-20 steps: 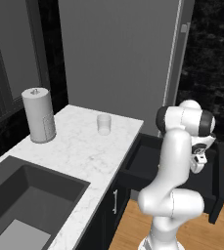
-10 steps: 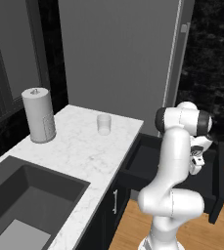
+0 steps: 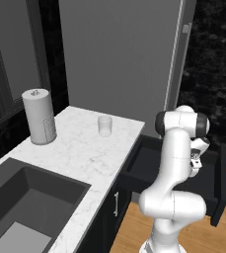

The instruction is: Pick the pizza cutter from the drawer and place it on the counter.

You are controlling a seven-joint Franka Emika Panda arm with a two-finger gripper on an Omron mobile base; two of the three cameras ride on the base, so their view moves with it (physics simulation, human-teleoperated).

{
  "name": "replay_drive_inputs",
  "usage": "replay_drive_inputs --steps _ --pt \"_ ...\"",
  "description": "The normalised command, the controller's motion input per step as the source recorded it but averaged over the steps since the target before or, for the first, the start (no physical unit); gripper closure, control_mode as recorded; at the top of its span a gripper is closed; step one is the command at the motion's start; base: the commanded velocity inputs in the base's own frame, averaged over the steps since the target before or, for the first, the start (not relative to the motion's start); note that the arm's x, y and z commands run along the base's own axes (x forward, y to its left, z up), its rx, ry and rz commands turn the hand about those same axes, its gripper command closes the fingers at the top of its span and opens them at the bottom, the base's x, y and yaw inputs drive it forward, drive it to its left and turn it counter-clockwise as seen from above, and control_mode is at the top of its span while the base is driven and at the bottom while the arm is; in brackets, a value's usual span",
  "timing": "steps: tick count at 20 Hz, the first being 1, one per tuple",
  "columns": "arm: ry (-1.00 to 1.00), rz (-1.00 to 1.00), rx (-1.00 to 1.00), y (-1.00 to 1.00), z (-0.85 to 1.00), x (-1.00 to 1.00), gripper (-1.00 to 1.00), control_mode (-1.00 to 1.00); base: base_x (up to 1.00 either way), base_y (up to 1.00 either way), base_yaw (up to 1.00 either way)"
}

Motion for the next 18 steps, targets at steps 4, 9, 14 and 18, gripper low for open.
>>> replay_drive_inputs --steps 4,9,14,18 --pt "0.0 0.0 0.0 0.0 -0.38 0.2 -1.0 -1.0 0.0 0.0 0.0" --pt "0.0 0.0 0.0 0.08 -0.45 0.03 1.0 -1.0 0.0 0.0 0.0" --pt "0.02 0.0 0.0 0.08 -0.47 -0.06 1.0 -1.0 0.0 0.0 0.0" --pt "0.02 0.0 0.0 0.0 -0.29 -0.22 1.0 -1.0 0.0 0.0 0.0"
